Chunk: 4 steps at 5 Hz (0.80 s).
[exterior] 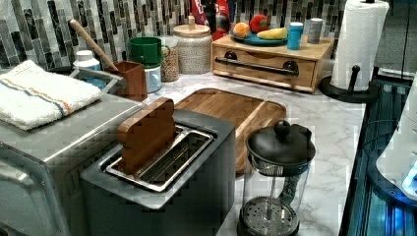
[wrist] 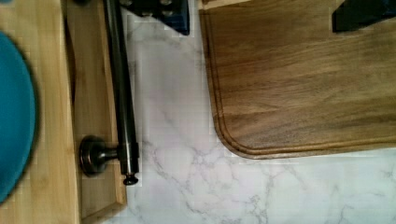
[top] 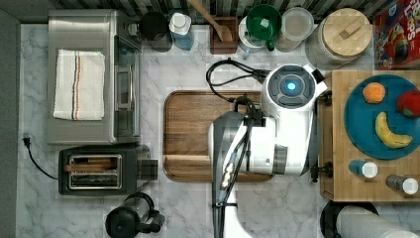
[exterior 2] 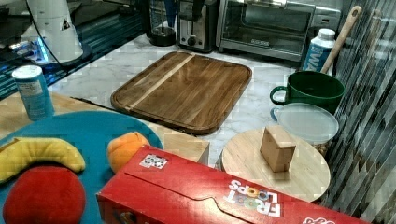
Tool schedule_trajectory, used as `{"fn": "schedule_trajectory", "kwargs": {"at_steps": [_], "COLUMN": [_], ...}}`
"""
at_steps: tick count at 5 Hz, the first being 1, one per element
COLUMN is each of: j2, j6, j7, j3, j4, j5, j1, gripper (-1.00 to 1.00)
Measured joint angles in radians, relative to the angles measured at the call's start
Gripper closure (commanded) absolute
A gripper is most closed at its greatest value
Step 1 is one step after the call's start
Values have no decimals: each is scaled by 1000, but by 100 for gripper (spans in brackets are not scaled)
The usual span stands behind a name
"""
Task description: Open the drawer.
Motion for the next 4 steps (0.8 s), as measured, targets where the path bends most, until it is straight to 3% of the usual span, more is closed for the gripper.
{"fn": "schedule_trajectory", "kwargs": {"at_steps": [2, 4], "j2": [4, 4], "j6": [108, 228], "j7": [-176, -208], "j3": [-24, -38], "j4": [-39, -98], "j5": [-21, -21], "j1": [-69, -145], "gripper": [-100, -100]}}
